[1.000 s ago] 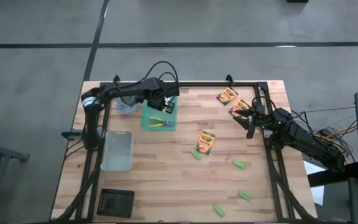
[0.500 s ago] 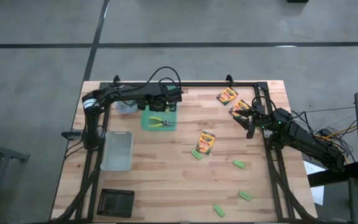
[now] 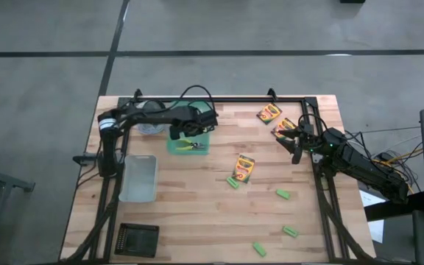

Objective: Pick & Place School Supplies
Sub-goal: Put the green punch plier into the green bin

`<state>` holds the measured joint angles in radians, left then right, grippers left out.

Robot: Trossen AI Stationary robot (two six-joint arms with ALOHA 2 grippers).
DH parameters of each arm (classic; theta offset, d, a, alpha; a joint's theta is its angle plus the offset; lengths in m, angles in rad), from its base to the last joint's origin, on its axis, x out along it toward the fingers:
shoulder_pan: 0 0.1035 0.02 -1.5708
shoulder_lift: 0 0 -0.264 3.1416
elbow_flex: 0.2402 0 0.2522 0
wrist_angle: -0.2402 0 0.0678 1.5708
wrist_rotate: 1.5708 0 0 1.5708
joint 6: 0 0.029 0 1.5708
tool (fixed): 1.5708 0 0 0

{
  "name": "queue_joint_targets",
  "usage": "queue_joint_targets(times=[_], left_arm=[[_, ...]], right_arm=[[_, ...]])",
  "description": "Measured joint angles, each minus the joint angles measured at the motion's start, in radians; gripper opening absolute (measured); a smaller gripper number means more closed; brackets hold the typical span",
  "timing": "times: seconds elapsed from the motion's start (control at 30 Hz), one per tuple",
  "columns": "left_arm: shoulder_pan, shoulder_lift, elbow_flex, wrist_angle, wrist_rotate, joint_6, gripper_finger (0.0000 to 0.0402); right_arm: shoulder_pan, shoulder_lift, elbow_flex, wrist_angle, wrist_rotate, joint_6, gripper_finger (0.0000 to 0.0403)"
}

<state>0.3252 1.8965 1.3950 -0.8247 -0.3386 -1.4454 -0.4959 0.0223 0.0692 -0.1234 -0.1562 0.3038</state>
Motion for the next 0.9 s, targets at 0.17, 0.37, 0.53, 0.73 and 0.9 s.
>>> queue_joint_targets(times=[0.17, 0.37, 0.53, 0.73, 0.9], left_arm=[[0.000, 0.000, -0.076, 0.084, 0.006, -0.052, 0.0048], [0.000, 0.000, -0.110, 0.120, 0.007, -0.041, 0.0048], [0.000, 0.000, -0.113, 0.124, 0.002, -0.003, 0.0049], [0.000, 0.000, -0.128, 0.118, 0.000, -0.004, 0.0054], [0.000, 0.000, -0.134, 0.118, 0.002, -0.004, 0.0075]], right_arm=[[0.000, 0.000, 0.000, 0.000, 0.000, 0.000, 0.0196], [0.000, 0.000, 0.000, 0.000, 0.000, 0.000, 0.0196], [0.000, 0.000, 0.000, 0.000, 0.000, 0.000, 0.0196], [0.000, 0.000, 0.000, 0.000, 0.000, 0.000, 0.0196], [0.000, 0.000, 0.000, 0.000, 0.000, 0.000, 0.0196]])
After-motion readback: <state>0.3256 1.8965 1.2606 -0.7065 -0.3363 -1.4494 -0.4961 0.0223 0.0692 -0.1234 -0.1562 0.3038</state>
